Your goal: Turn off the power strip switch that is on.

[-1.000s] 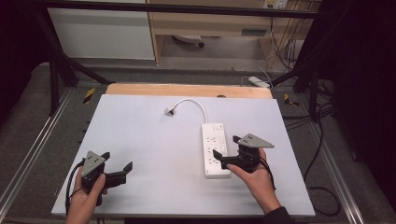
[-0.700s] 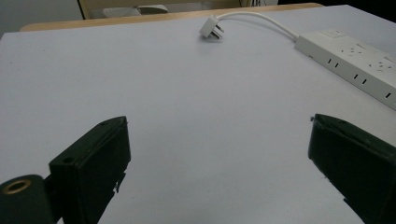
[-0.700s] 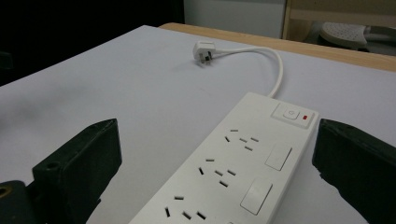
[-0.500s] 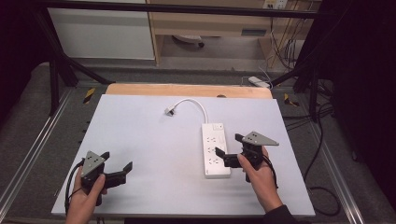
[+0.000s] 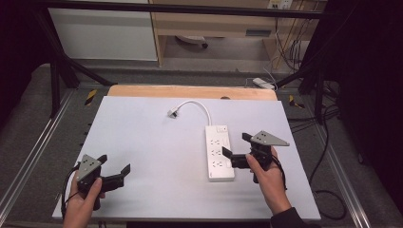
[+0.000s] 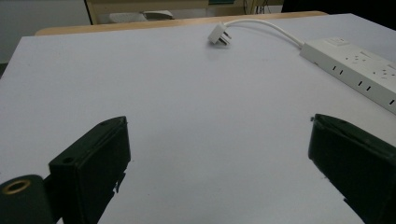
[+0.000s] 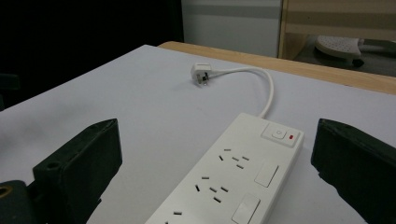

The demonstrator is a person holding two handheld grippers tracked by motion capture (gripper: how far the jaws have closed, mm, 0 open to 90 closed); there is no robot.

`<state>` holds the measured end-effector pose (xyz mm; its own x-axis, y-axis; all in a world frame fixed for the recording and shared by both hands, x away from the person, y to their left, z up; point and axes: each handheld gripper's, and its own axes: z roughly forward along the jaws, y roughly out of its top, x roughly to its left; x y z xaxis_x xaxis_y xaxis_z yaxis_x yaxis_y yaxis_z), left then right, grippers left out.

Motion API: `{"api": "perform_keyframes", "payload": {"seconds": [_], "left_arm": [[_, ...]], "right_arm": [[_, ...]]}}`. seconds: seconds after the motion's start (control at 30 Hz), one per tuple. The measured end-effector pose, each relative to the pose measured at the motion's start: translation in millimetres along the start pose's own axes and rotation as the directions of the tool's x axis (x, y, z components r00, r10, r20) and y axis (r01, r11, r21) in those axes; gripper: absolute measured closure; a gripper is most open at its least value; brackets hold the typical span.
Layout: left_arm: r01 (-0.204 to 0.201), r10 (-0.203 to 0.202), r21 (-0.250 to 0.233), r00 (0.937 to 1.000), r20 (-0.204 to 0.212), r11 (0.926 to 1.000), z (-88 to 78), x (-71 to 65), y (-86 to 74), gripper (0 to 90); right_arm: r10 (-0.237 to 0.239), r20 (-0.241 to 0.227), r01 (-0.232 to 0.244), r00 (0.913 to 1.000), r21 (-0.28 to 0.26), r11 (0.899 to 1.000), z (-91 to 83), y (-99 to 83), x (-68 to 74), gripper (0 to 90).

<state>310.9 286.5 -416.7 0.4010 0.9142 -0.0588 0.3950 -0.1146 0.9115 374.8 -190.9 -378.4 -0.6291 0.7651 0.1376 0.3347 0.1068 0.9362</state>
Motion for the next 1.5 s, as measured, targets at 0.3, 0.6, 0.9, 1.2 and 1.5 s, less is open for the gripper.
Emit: {"api": "perform_keyframes", "payload": {"seconds": [0.3, 0.6, 0.9, 1.2, 1.5], "left_arm": [[-0.002, 0.002, 0.000, 1.0000, 0.005, 1.0000, -0.8, -1.2, -0.5, 5.5], [-0.004, 0.004, 0.000, 0.9999, 0.011, 1.0000, -0.8, -2.2, -0.6, 5.5], [-0.002, 0.002, -0.003, 0.9999, 0.016, 1.0000, -1.1, -2.7, -0.8, 5.5], [-0.006, 0.006, -0.004, 0.9999, 0.016, 1.0000, -1.7, -3.0, -0.4, 5.4], [-0.005, 0.005, -0.005, 0.9998, 0.020, 1.0000, -1.5, -4.7, -0.5, 5.4]], "right_arm": [[-0.007, 0.007, 0.008, 0.9999, -0.011, 1.000, -13.7, 2.7, -1.8, 2.1], [-0.006, -0.006, 0.006, 1.0000, -0.036, 0.999, -26.6, 5.4, -1.7, 1.6], [-0.008, 0.027, 0.010, 0.9996, -0.077, 0.997, -42.2, 7.0, -3.5, 1.7], [-0.002, 0.067, 0.009, 0.9978, -0.104, 0.995, -62.3, 4.8, -9.9, 2.0], [0.019, 0.102, -0.008, 0.9946, -0.113, 0.994, -82.2, -6.8, -21.3, 2.0]]}}
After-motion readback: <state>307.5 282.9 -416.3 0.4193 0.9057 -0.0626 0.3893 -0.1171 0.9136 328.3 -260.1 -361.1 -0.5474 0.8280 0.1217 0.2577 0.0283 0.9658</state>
